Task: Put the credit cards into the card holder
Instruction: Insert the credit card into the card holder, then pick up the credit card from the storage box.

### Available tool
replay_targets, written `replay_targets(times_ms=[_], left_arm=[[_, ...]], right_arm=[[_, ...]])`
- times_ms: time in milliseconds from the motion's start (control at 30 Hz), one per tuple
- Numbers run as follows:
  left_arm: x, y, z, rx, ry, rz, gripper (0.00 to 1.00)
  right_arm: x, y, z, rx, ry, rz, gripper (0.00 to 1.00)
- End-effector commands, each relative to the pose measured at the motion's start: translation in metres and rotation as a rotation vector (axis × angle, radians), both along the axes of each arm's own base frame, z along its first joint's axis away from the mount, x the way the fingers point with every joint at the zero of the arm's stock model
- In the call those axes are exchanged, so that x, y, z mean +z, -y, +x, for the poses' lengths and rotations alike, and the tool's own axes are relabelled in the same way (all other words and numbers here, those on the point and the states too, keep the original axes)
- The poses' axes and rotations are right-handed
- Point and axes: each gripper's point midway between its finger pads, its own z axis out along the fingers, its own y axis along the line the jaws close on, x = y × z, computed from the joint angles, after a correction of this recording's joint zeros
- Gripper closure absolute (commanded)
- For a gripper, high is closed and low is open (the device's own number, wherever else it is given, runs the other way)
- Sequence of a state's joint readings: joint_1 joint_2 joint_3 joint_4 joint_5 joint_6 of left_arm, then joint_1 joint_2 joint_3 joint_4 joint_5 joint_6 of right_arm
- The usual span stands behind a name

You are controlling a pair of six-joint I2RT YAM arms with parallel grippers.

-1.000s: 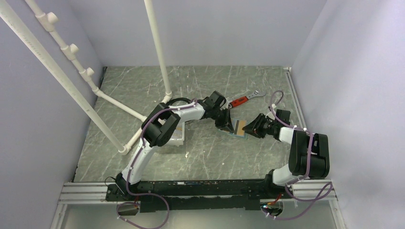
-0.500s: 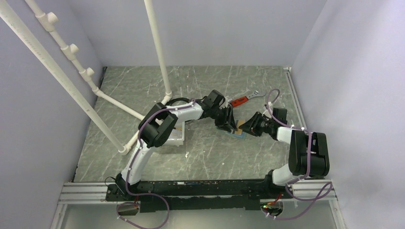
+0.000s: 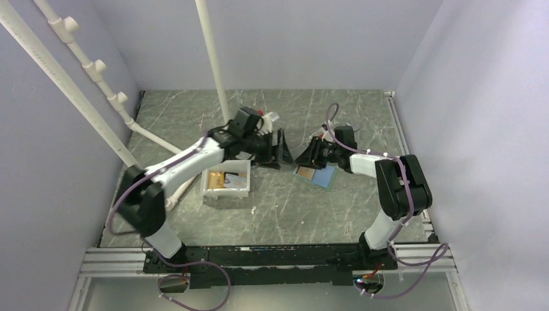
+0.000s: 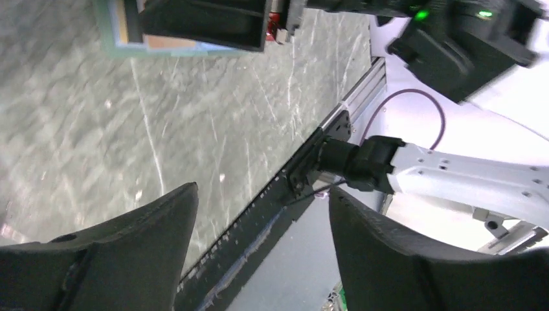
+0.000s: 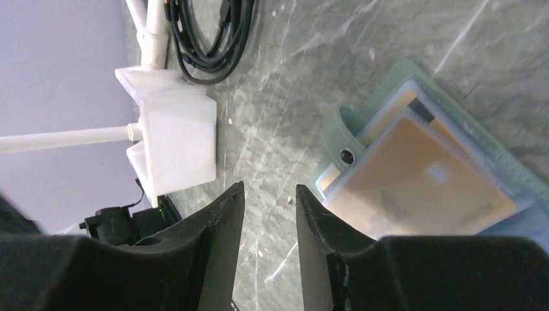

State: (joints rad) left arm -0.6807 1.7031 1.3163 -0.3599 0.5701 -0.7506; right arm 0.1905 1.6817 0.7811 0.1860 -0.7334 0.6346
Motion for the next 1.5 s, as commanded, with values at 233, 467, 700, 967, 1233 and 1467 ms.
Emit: replay_targets(times_ms=[233,467,700,967,1233,1467], left_arm=[[-0.006,-0.202,-0.025,0.302,0.079,0.580,0.10],[-0.036,-0.235,-0.010,0.420,0.036,0.712,0.06],[-0.051,-0.225,0.007,0.384,-0.035,0.507,0.04],[-0.080,-0.213,0.026,0.337,-0.055,0.464,0.04],[-0.115,-0.227,0.037,0.343,-0.080,0.602,0.04],[-0.132,-0.205,0.031,0.305,-0.135,0.500,0.11]], right_arm=[[0.048,-0.032,-0.006,0.095,0.153,-0.089,0.59],[0.054,-0.084,-0.026,0.224,0.145,-0.077,0.58],[0.058,-0.156,-0.053,0.395,0.104,0.068,0.50],[0.046,-0.186,-0.058,0.445,0.077,0.103,0.41],[0.040,-0.195,-0.054,0.465,0.063,0.125,0.39],[0.035,-0.205,-0.052,0.470,0.032,0.132,0.48]])
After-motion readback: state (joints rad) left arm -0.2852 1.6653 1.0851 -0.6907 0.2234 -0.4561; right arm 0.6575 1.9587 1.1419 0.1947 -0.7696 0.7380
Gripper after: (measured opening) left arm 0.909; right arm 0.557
